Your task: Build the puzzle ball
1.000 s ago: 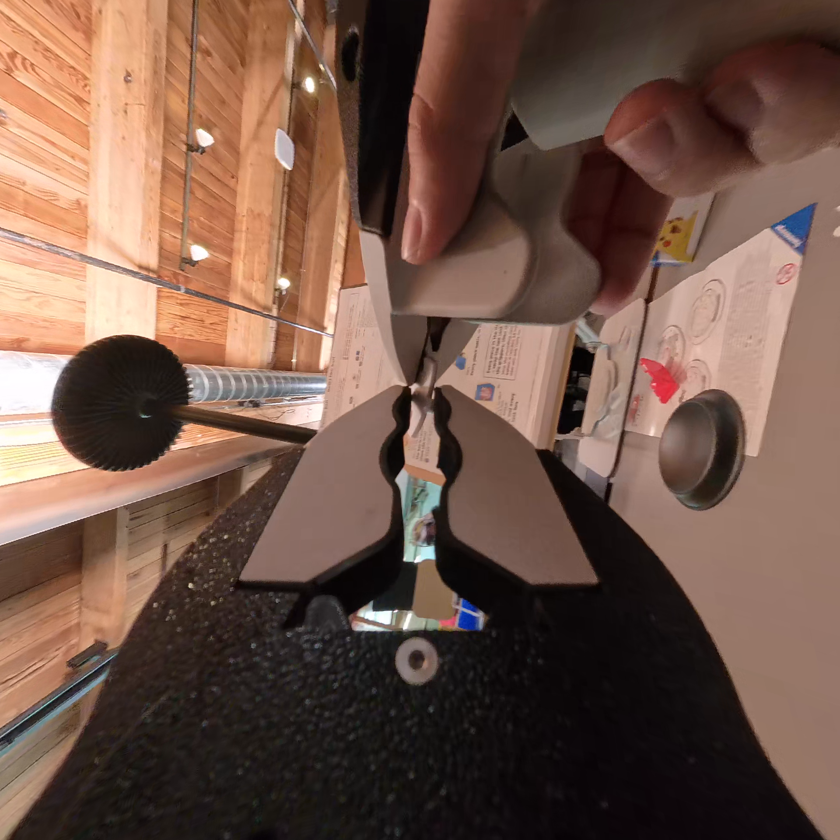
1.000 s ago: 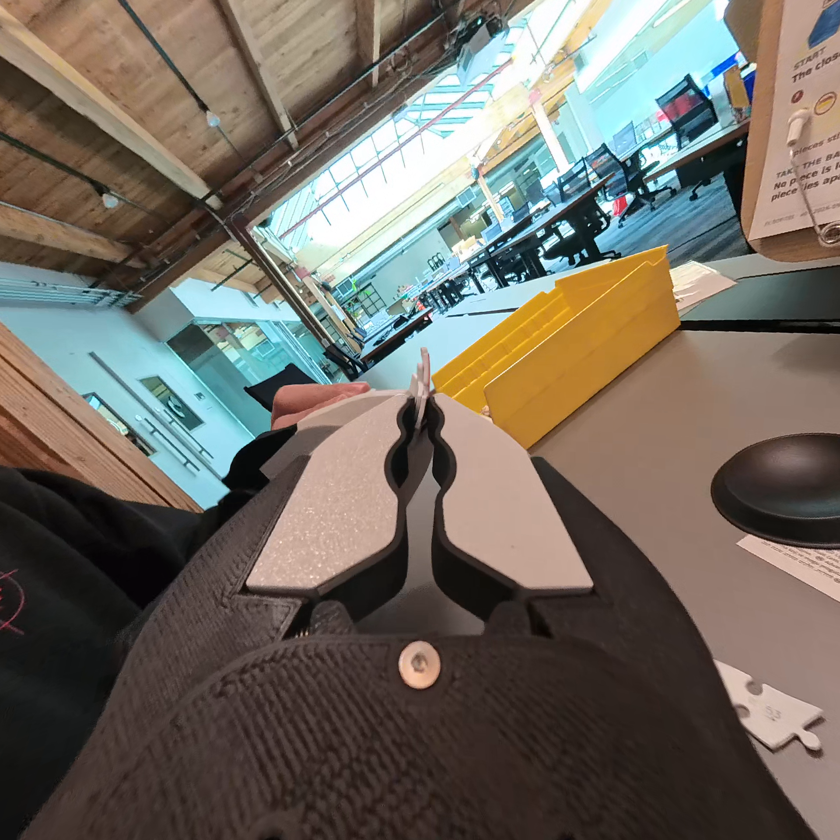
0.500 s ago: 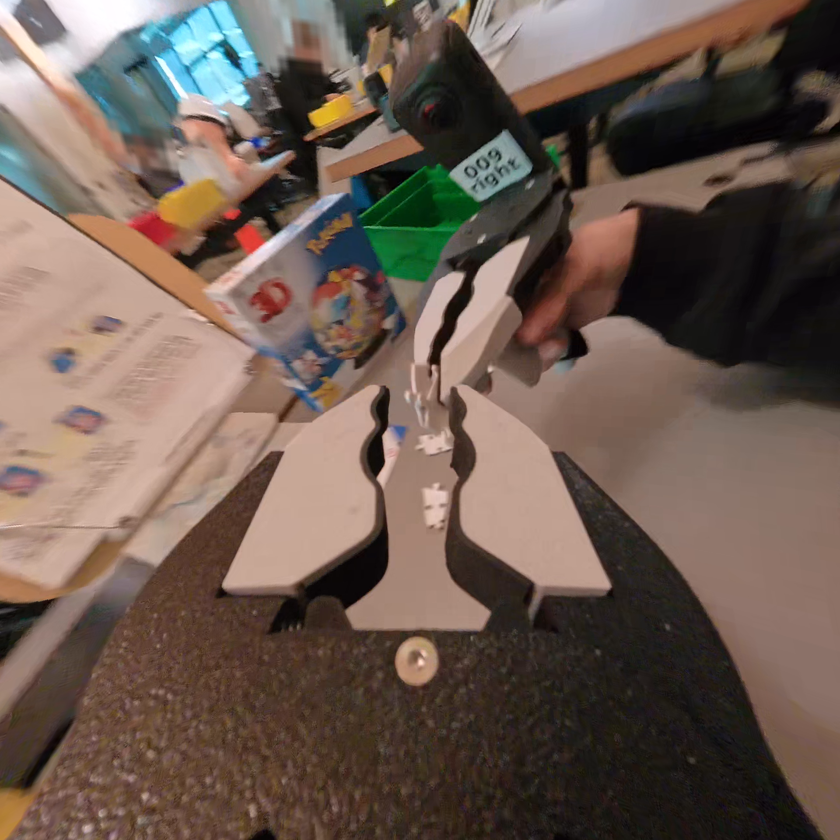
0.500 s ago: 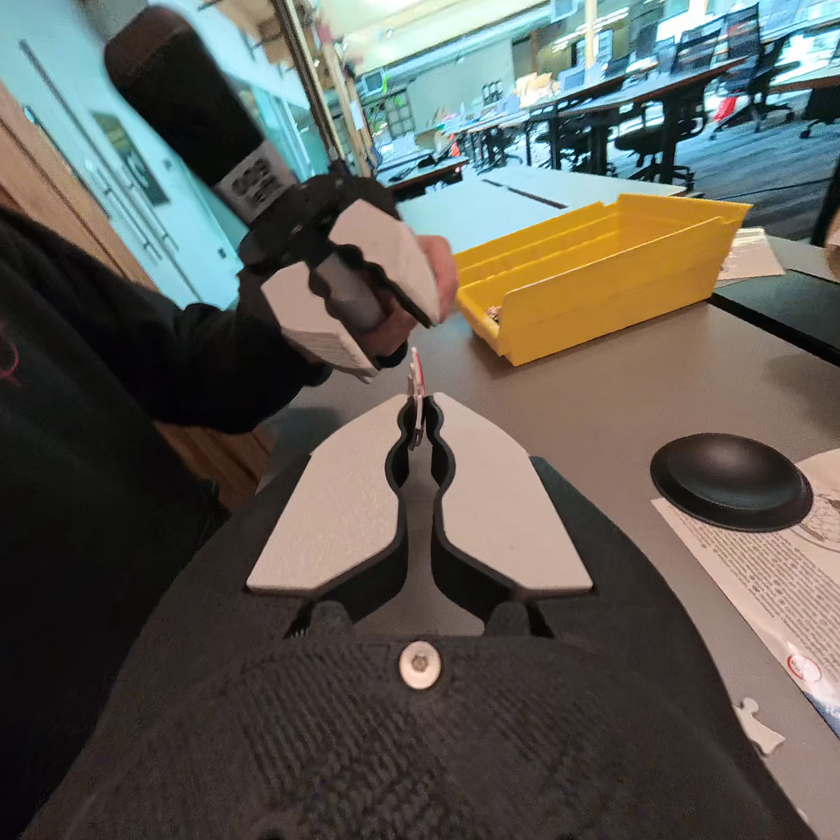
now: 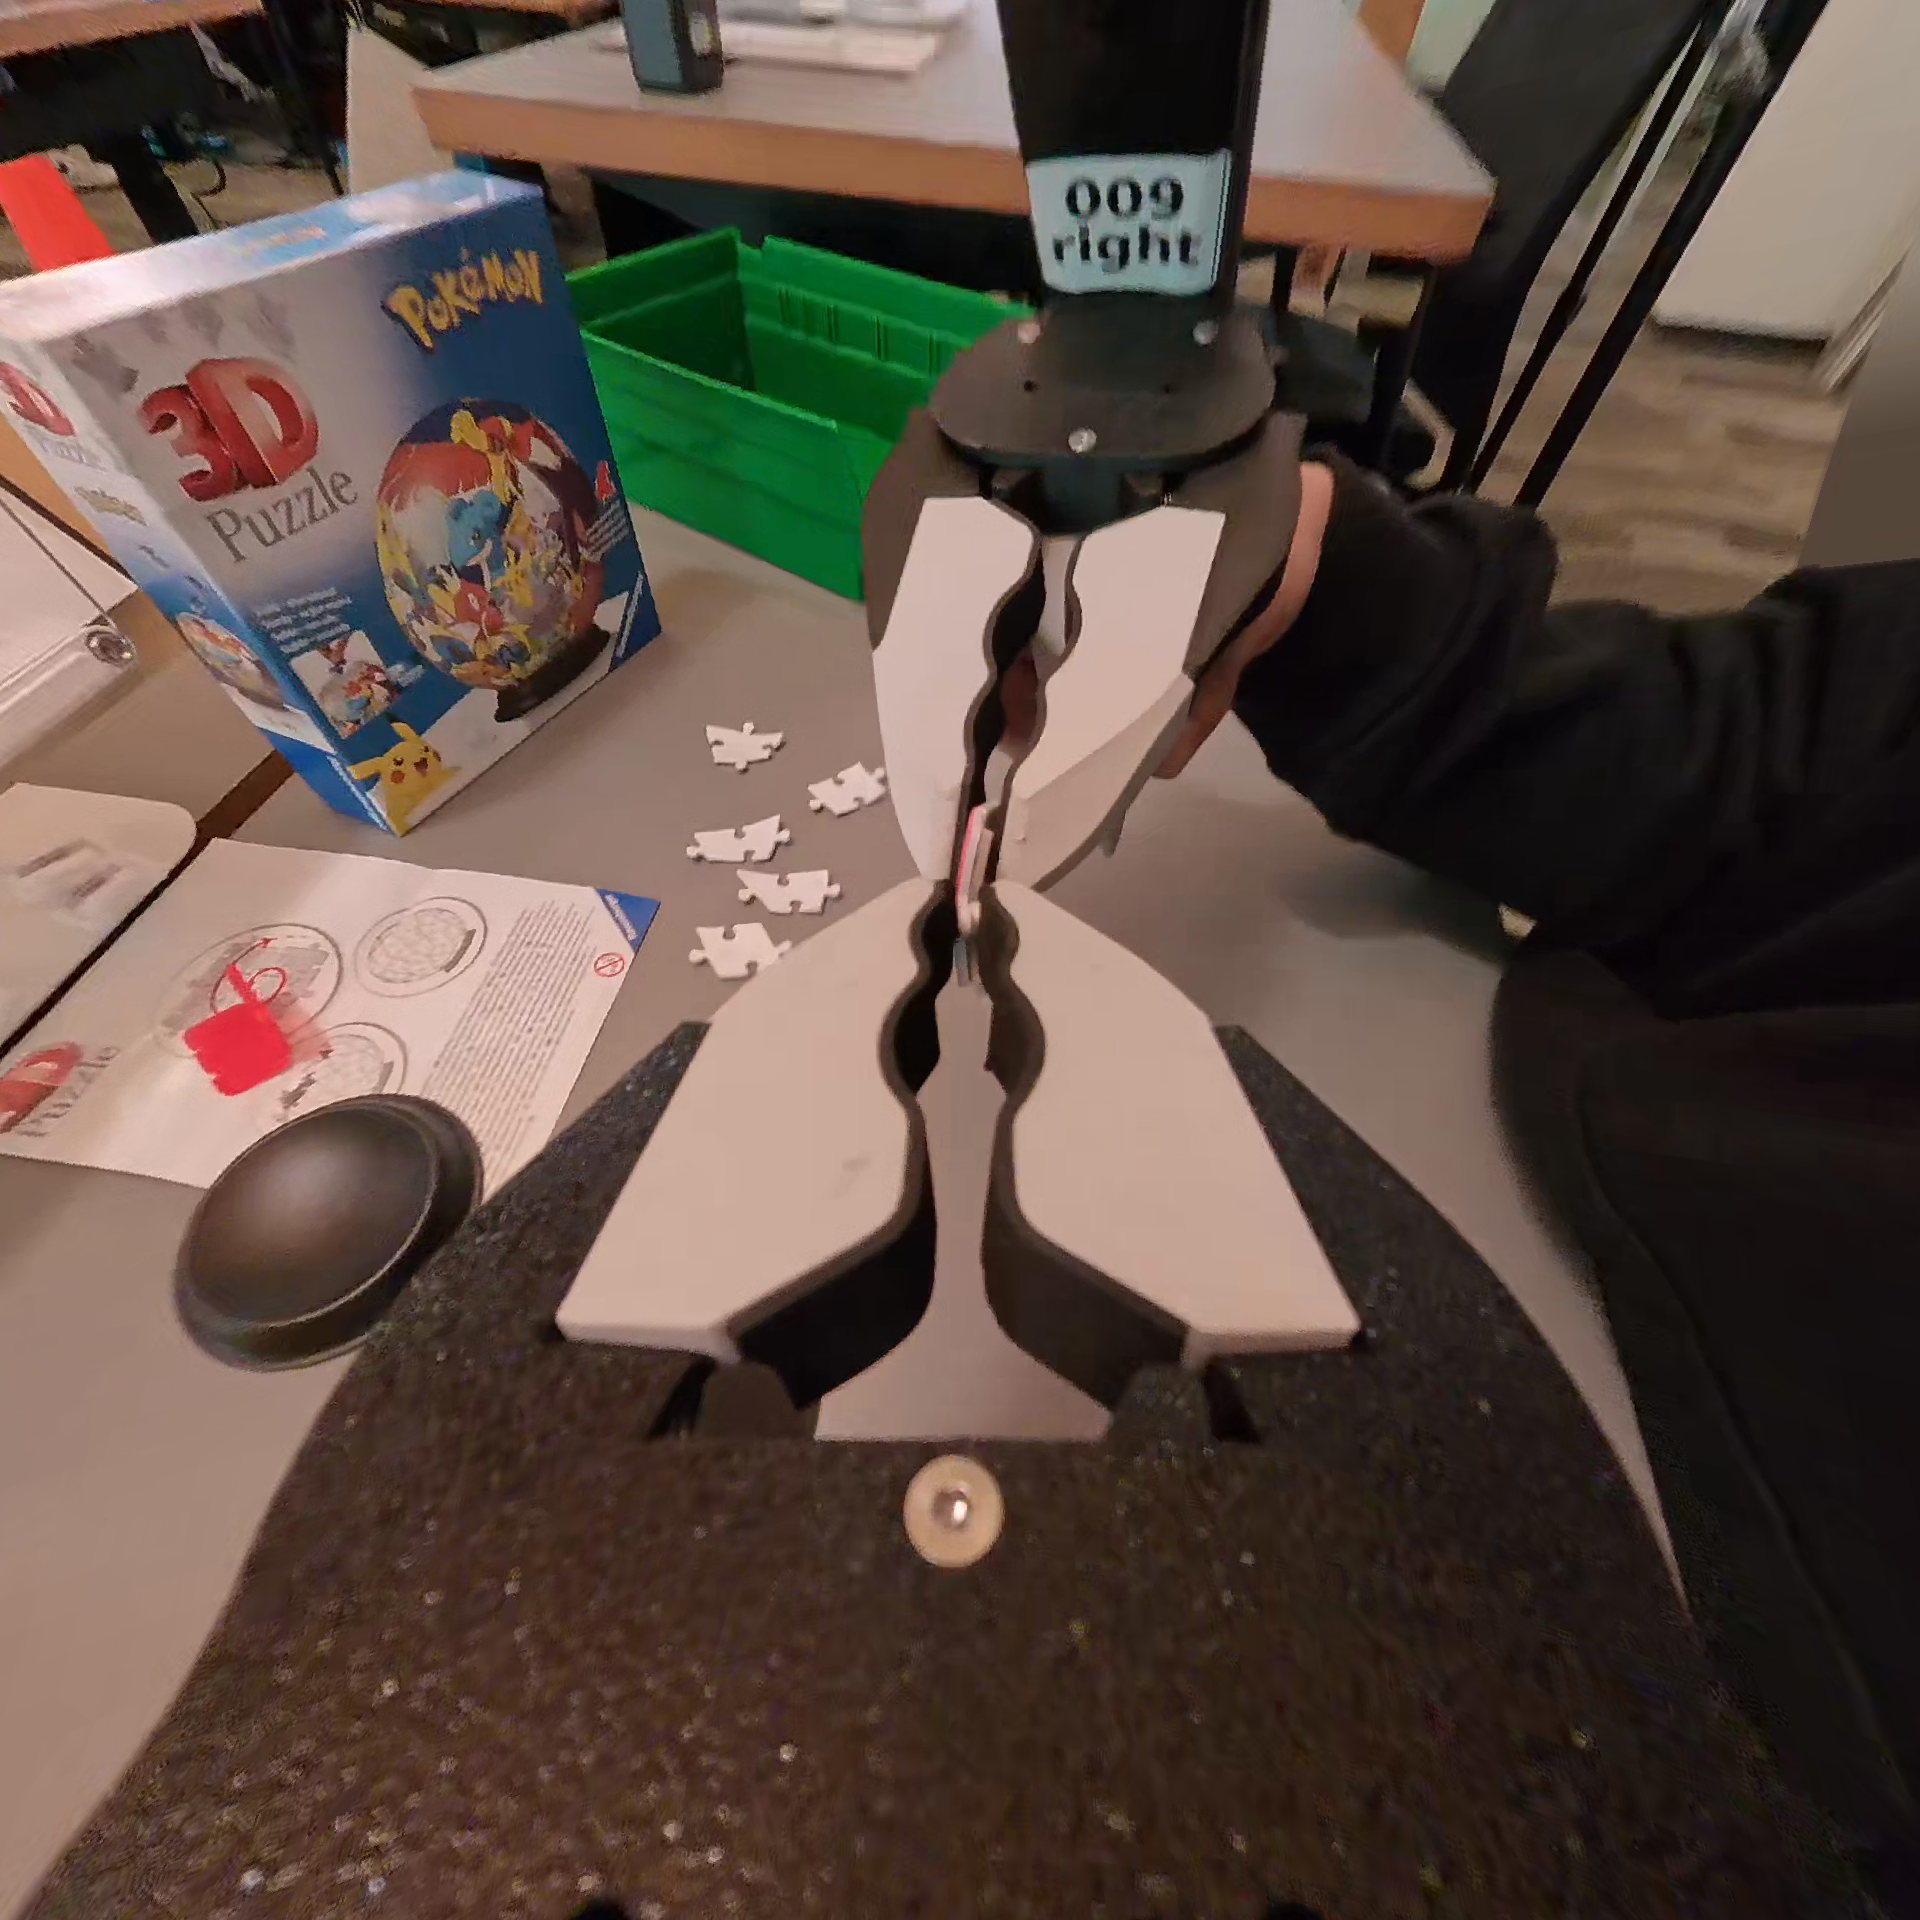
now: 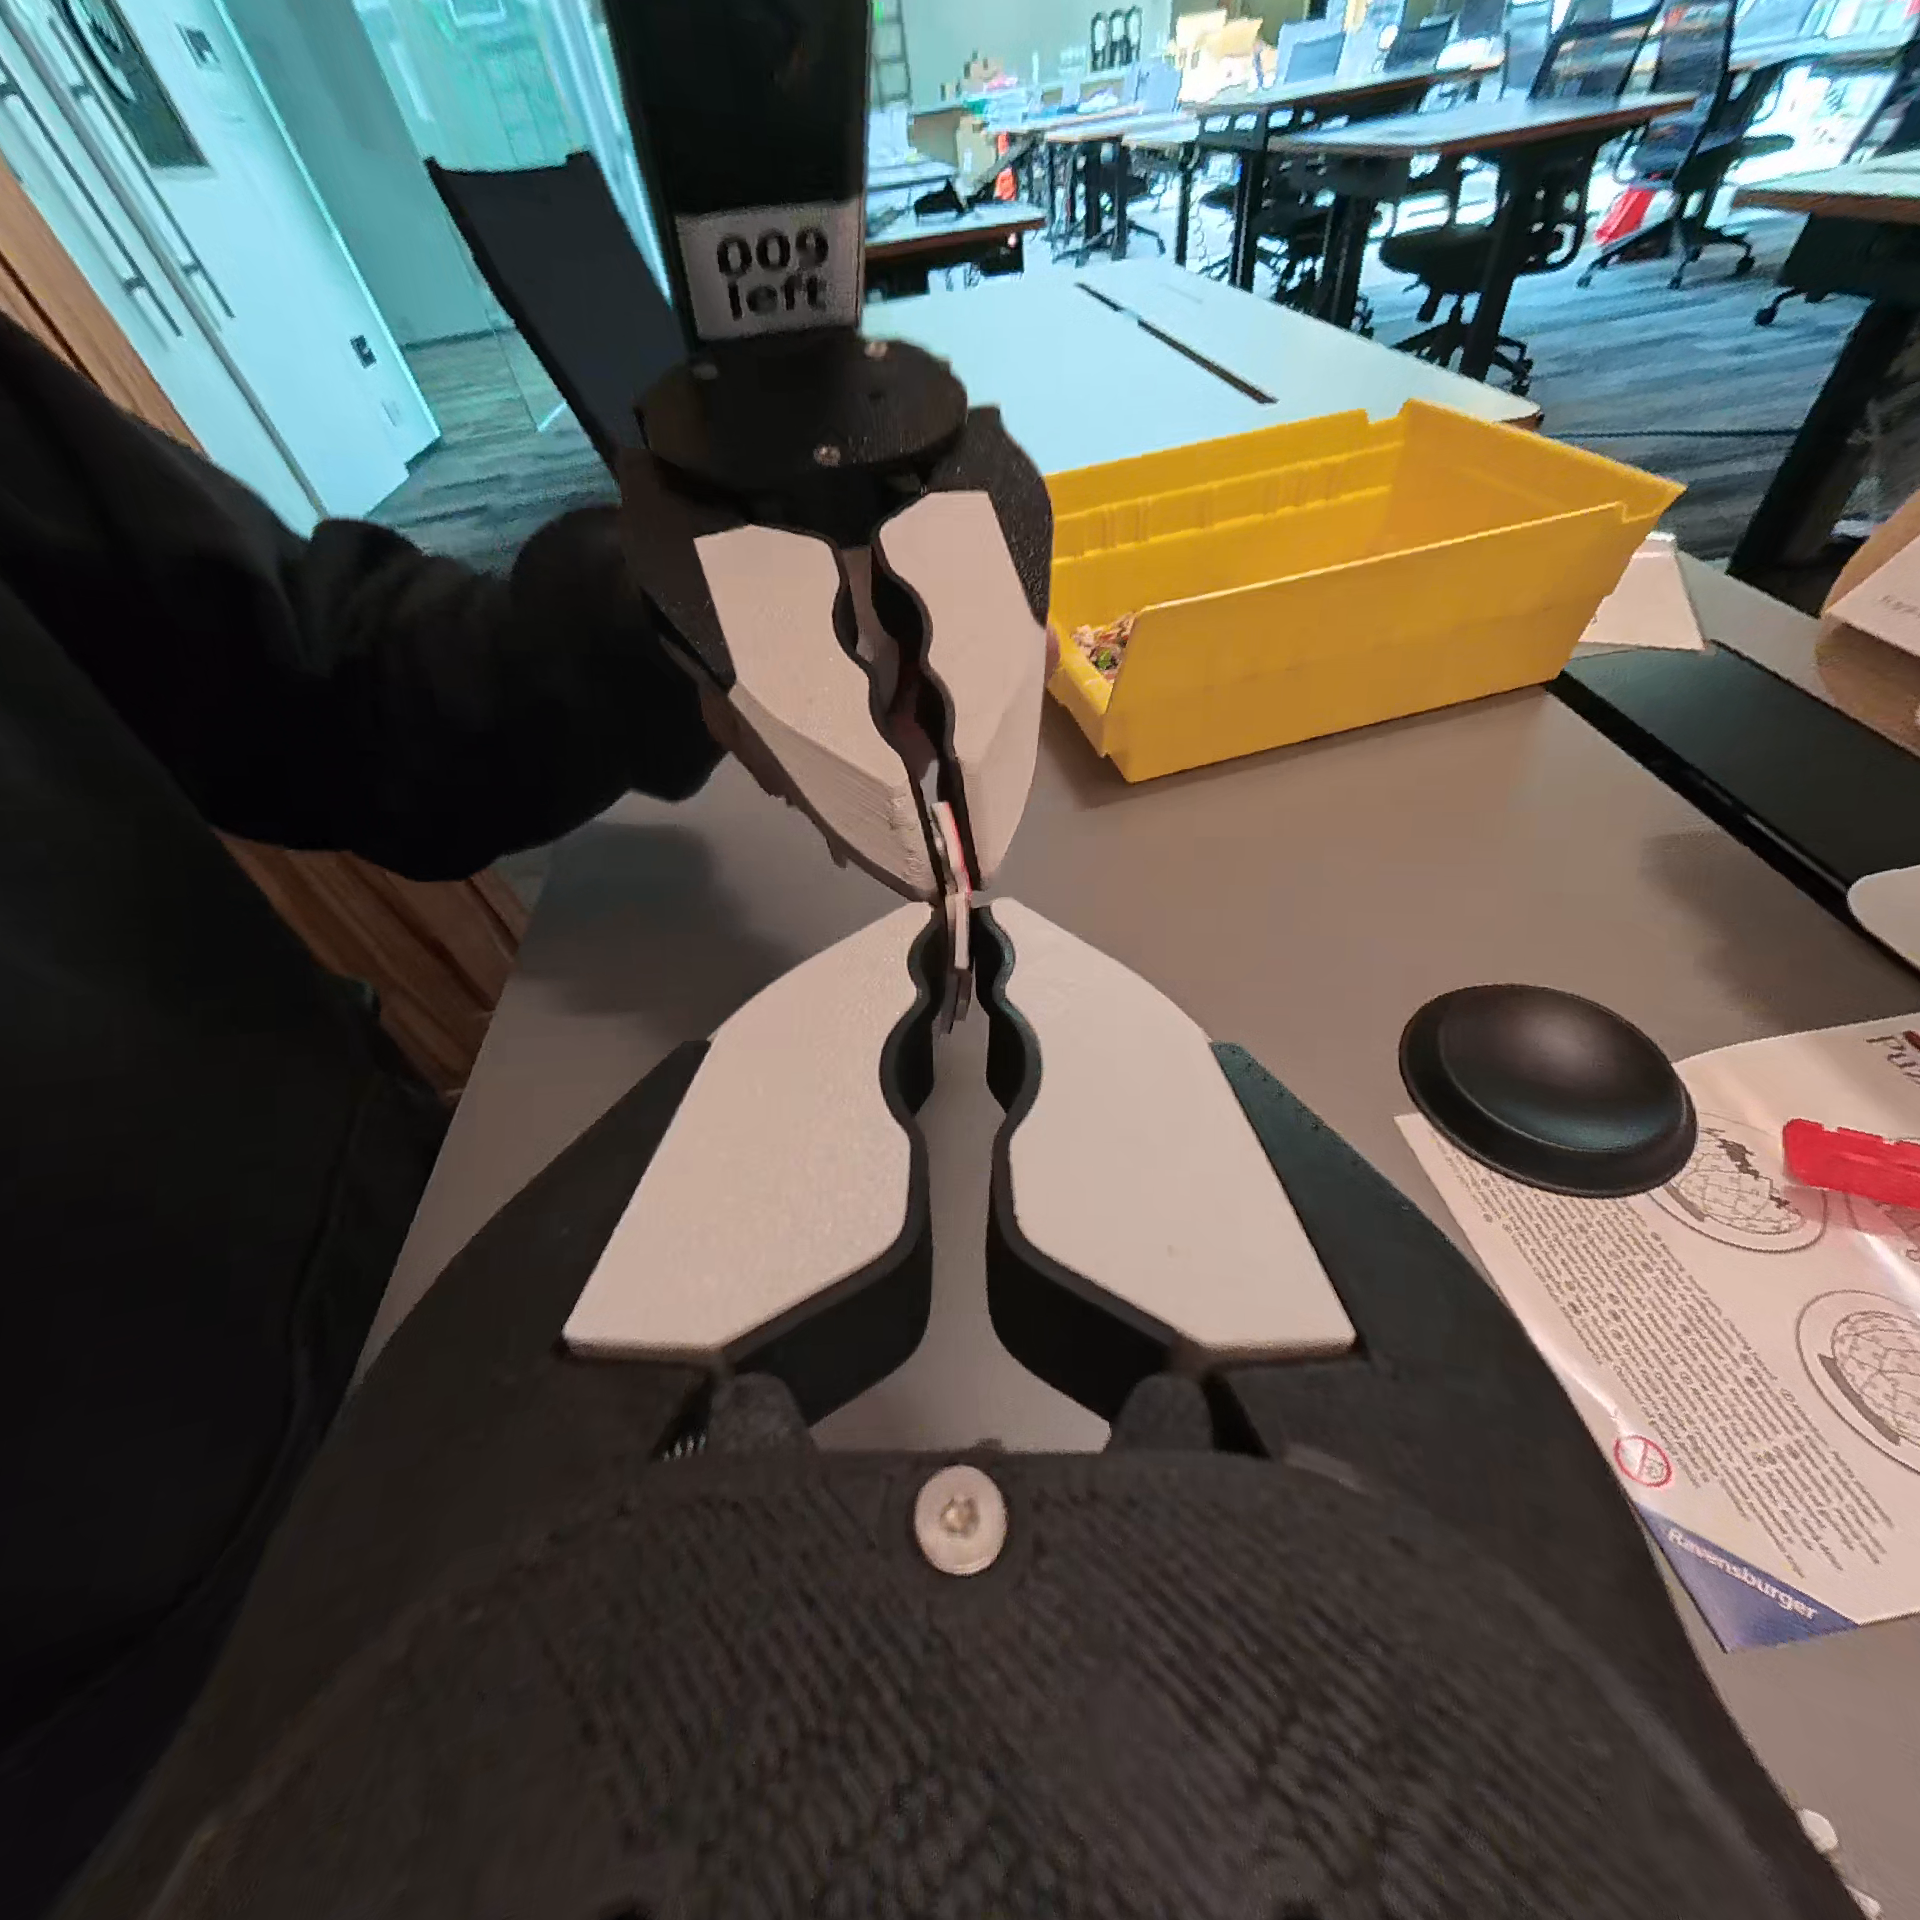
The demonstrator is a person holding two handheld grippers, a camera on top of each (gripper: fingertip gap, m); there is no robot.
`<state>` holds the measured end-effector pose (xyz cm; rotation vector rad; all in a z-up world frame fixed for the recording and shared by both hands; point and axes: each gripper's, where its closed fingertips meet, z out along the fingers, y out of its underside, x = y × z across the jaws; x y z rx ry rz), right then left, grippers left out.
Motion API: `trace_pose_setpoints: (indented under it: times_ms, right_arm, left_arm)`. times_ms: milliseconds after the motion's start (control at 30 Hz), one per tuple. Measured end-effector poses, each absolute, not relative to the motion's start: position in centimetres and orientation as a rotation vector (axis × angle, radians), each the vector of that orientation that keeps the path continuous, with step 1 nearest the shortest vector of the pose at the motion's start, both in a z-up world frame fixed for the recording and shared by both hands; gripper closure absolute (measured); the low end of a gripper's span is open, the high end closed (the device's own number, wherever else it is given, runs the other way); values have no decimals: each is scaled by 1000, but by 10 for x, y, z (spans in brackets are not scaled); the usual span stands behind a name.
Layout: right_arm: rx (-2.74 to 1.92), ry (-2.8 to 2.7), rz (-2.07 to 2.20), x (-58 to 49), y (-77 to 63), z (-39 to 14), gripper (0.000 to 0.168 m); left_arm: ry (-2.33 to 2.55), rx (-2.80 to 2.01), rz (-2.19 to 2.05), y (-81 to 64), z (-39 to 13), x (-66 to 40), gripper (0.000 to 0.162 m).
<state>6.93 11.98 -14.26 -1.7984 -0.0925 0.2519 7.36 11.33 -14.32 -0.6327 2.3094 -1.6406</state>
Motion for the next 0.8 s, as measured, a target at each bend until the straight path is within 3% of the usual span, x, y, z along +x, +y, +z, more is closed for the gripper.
trace_pose_setpoints:
  times_ms: [67,200,367,800]
  right_arm:
    - [-1767,-64,237,73,121,-139,162]
    - [-1702,15,168,84,116,-133,137]
    - [-1646,106,119,94,121,-125,156]
    - [-1616,180,225,95,124,-128,165]
  left_arm:
    - [2254,-673,-1708,115,-140,77,158]
    - [2089,-794,-1803,127,-127,89,158]
    - [1962,-832,-1894,131,-118,96,158]
    - [1845,-804,-1904,130,-112,100,158]
